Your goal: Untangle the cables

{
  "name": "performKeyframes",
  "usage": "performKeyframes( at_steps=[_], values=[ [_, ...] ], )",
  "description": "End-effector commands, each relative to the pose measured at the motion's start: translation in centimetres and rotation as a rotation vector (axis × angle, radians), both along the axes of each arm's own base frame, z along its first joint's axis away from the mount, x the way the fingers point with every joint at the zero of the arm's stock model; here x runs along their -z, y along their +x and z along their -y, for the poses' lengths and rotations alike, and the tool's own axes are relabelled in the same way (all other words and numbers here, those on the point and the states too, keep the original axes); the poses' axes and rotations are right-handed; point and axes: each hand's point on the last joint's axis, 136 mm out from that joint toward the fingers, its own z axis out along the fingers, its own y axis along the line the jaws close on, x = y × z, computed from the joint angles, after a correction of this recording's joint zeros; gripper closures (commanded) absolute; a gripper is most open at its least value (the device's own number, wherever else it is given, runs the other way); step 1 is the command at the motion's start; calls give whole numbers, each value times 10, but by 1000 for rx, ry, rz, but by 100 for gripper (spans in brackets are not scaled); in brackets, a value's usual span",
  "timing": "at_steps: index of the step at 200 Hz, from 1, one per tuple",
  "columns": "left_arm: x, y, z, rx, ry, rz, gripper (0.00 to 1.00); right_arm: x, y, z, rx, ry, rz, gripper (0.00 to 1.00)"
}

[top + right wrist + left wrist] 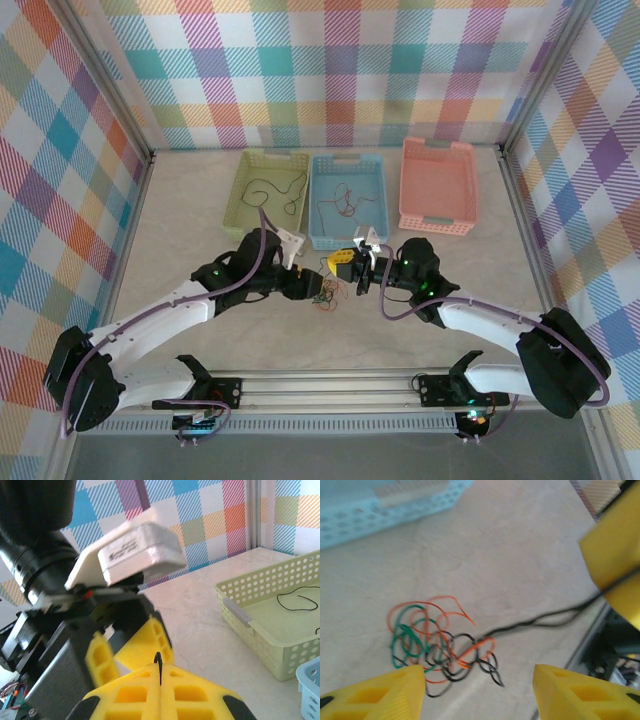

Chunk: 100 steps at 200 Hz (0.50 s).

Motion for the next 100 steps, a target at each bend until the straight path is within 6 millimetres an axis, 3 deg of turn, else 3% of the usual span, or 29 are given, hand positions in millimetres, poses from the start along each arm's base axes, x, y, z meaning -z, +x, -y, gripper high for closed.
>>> performKeyframes(
  at_steps=[1,37,100],
  values=[
    [-13,-13,19,69,-89,6,45,-9,1,2,10,35,16,100],
    [-19,-8,14,11,-117,39,52,-7,2,1,11,32,10,100],
    [-29,8,31,4,-184,81,57,-6,1,0,1,33,6,100]
  ],
)
